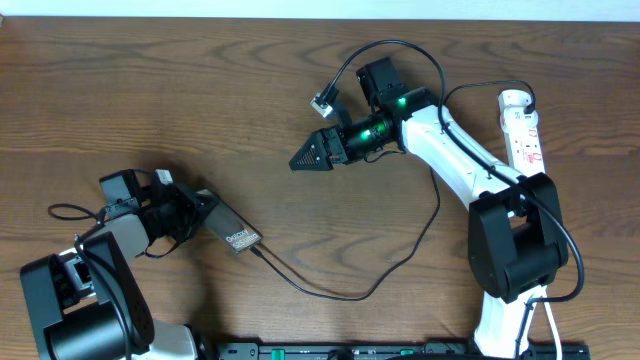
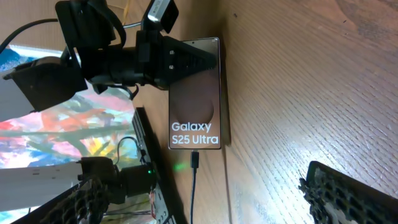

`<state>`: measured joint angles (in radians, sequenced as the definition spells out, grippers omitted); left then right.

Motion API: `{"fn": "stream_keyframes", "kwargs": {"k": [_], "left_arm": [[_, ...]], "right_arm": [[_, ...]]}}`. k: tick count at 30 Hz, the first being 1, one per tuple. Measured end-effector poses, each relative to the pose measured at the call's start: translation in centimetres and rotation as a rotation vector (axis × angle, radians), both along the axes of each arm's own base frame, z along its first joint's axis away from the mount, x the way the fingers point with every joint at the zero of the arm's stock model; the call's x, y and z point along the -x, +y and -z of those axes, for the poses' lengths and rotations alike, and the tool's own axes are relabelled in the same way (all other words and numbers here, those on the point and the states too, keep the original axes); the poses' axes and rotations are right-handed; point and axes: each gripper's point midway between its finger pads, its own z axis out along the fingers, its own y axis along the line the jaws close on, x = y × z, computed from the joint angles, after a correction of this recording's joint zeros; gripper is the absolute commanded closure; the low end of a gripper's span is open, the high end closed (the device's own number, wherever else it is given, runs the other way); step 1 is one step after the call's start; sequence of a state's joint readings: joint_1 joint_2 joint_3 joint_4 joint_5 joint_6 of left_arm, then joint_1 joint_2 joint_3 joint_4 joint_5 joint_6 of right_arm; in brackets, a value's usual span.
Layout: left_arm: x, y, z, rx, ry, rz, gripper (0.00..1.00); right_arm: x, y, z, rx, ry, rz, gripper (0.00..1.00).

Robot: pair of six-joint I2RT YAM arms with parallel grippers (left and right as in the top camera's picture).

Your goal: Plug charger to phone and switch on socket

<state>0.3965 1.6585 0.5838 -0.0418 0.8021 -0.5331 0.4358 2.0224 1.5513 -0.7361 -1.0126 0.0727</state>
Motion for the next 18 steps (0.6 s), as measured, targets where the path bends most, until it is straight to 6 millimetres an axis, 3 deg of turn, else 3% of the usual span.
{"fn": "stream_keyframes", "kwargs": {"k": [18], "left_arm": [[0.06,-0.29,-0.61,0.018,-0.001,0.012,0.62]], "right_arm": [[0.00,0.00,0.00,0.000,0.000,0.000,0.01]]}}
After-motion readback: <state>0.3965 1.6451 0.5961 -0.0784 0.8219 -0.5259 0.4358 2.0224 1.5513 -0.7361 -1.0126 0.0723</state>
